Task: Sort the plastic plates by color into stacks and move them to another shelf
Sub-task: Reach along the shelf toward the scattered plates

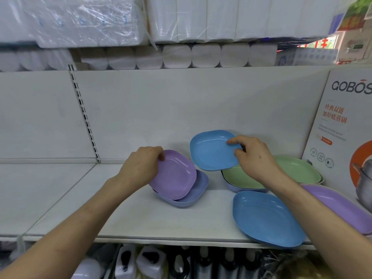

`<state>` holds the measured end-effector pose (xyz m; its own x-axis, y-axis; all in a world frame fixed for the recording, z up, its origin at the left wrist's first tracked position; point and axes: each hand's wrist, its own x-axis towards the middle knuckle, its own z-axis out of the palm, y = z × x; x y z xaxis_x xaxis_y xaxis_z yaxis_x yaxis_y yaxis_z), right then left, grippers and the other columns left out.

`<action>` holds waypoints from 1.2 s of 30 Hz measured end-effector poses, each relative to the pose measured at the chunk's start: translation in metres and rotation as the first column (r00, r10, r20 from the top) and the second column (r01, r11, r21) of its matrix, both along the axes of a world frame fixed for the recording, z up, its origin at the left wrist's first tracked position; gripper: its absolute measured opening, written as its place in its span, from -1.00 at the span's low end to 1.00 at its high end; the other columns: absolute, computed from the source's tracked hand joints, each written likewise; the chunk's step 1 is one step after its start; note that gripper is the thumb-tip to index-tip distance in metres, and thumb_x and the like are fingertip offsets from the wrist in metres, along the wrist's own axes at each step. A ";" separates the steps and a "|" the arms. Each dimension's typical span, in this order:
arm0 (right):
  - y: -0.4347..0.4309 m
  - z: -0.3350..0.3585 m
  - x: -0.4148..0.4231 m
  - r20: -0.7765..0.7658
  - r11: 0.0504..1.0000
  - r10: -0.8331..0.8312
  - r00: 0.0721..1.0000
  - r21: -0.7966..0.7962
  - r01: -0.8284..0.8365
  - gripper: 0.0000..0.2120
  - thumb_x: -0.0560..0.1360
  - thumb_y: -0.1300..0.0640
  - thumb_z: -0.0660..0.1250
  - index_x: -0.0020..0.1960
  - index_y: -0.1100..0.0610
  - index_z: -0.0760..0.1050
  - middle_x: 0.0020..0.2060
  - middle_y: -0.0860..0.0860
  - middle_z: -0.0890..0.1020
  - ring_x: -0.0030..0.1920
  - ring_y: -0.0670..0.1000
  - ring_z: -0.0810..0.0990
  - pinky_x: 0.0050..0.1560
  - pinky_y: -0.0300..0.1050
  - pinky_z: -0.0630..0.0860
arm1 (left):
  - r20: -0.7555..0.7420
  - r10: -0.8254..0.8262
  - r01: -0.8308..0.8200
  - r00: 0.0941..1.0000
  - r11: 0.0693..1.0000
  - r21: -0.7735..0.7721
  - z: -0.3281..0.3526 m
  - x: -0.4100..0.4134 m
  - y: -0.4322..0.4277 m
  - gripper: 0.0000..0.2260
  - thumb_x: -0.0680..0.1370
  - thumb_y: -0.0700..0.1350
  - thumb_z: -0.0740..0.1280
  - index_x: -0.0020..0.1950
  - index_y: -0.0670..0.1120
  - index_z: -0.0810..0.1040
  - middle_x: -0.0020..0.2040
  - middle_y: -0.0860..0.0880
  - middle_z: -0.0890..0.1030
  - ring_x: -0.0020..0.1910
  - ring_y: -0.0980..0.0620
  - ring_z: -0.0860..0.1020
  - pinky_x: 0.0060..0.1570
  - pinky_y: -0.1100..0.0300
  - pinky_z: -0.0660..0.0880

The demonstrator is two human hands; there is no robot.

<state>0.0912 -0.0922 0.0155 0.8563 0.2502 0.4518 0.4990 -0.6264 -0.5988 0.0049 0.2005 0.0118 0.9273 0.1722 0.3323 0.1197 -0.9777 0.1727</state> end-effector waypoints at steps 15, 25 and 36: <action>0.024 0.000 -0.038 -0.209 0.981 0.188 0.960 0.084 -0.174 -0.24 0.34 -0.04 0.62 0.45 -0.11 0.35 0.23 -0.08 0.49 0.19 0.03 0.52 0.14 -0.04 0.49 | 0.167 0.219 -0.107 0.961 0.854 -0.509 -0.014 -0.084 0.016 -0.49 0.47 0.00 0.53 0.35 0.14 0.41 0.19 0.06 0.52 0.11 -0.03 0.51 -0.04 0.08 0.41; 0.099 0.003 -0.093 -0.196 0.914 0.399 0.896 0.012 -0.405 -0.21 0.33 -0.03 0.62 0.45 -0.15 0.32 0.22 -0.08 0.50 0.17 0.02 0.53 0.13 -0.04 0.47 | 0.176 0.379 -0.229 0.909 0.804 -0.548 -0.024 -0.183 0.061 -0.47 0.52 0.01 0.48 0.41 0.16 0.32 0.18 -0.01 0.50 0.05 -0.09 0.54 -0.08 0.05 0.47; 0.295 0.010 -0.210 -0.161 0.772 0.628 0.761 0.006 -0.636 -0.24 0.38 0.02 0.58 0.47 -0.17 0.29 0.24 -0.15 0.42 0.22 -0.01 0.46 0.07 -0.09 0.38 | 0.221 0.563 -0.386 0.796 0.754 -0.531 -0.021 -0.353 0.213 -0.45 0.51 0.05 0.49 0.44 0.17 0.36 0.27 0.07 0.51 0.23 -0.04 0.51 0.04 0.09 0.39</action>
<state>-0.1189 0.2029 0.0254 0.5503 0.7754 0.3097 0.7016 -0.2284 -0.6749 -0.3483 0.4138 -0.0091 0.5174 0.7641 0.3854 0.3920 -0.6119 0.6870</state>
